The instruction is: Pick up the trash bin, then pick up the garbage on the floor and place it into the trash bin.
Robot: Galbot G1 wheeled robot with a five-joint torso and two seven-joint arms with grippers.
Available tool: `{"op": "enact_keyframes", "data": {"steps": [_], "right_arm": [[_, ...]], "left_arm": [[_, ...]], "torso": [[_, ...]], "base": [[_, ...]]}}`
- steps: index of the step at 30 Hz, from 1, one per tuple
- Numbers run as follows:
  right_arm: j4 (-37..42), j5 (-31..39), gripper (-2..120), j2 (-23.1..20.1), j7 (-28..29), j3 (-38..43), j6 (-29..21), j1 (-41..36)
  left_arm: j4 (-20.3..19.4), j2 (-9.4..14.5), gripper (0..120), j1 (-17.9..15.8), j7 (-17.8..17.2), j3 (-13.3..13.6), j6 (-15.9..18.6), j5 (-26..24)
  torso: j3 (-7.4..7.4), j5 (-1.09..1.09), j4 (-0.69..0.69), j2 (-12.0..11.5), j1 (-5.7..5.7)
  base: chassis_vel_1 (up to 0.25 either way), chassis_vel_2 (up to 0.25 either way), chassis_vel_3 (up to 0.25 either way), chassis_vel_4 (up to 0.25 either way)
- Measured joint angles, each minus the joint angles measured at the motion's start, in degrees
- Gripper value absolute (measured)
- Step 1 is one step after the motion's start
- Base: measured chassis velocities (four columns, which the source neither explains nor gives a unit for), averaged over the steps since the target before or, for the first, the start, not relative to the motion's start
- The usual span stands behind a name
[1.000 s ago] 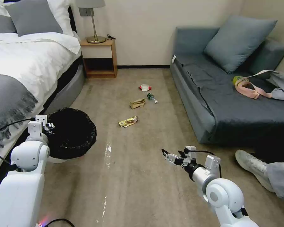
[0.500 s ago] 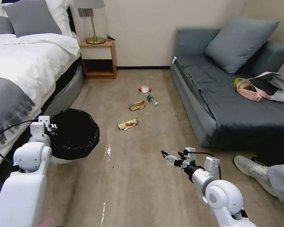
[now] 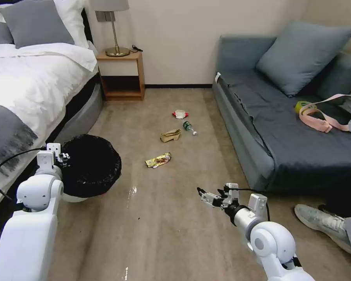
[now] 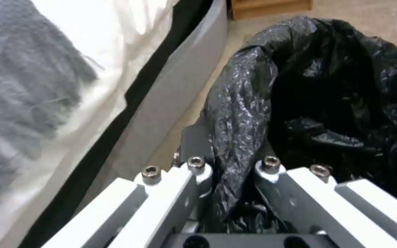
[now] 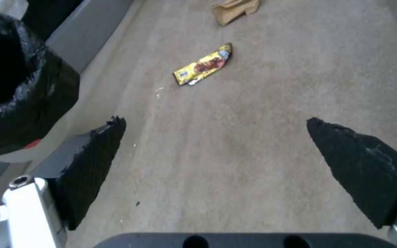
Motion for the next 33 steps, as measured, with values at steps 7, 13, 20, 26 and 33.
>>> {"op": "enact_keyframes", "data": {"steps": [7,13,20,26,33], "right_arm": [[-0.13,0.00,100,0.00,0.01,-0.19,-0.20,0.01],[-0.14,-0.04,100,0.08,0.03,-0.45,-0.27,-0.13],[0.10,-0.28,100,-0.17,0.07,-0.70,-0.33,-0.57],[0.11,-0.57,100,-0.15,0.08,-0.92,-0.35,-0.67],[-0.13,-1.23,100,-0.16,0.07,-1.76,-0.36,-0.74]], "left_arm": [[-0.12,-0.15,5,0.12,-0.07,0.08,-0.04,-0.29],[-0.45,-0.23,5,0.03,-0.09,0.17,-0.04,-0.32],[-0.46,-0.03,5,-0.04,-0.11,0.09,-0.01,-0.43],[-0.24,0.05,5,-0.05,-0.11,0.05,-0.01,-0.46],[-0.23,0.14,5,-0.05,-0.10,-0.16,-0.01,-0.51]], "torso": [[0.00,0.00,0.00,0.00,0.00],[0.00,0.00,0.00,0.00,0.00],[0.00,0.00,0.00,0.00,0.00],[0.00,0.00,-0.01,0.00,0.00],[0.00,0.00,0.00,0.00,0.00]], "base": [[-0.110,0.107,0.111,-0.096],[-0.105,0.116,0.121,-0.130],[-0.122,0.112,0.120,-0.119],[-0.135,0.120,0.134,-0.137],[-0.132,0.145,0.119,-0.136]]}}
